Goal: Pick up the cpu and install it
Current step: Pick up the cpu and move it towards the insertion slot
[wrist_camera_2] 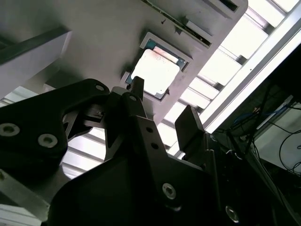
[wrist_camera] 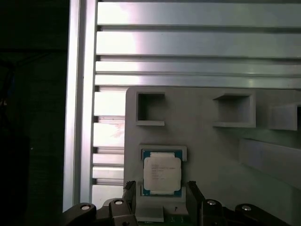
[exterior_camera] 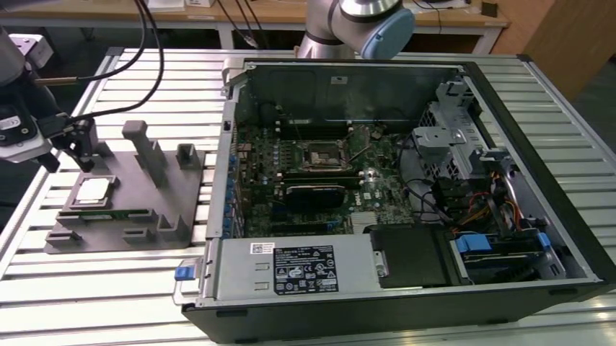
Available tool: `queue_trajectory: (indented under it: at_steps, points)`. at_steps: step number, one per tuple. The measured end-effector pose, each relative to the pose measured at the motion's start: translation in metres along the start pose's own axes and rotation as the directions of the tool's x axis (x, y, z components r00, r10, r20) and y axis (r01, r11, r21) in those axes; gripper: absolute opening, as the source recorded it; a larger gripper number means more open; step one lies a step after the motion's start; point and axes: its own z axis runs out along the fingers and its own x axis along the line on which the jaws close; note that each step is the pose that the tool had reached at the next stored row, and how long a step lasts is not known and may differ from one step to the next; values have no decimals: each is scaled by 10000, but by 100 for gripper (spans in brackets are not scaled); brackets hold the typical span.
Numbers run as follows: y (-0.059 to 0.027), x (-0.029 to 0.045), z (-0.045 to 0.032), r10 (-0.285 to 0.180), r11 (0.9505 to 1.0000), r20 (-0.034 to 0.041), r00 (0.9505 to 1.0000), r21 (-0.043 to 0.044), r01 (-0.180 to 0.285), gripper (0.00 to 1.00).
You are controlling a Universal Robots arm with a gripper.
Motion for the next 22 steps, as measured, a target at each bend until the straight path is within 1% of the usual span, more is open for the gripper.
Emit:
queue_trajectory:
  at_steps: [6, 22]
  points:
    - [-2, -4, 47, -4, 10000, -1, 10000, 1, 4, 54]
    - [-5, -6, 130, -4, 10000, -1, 10000, 0, 4, 54]
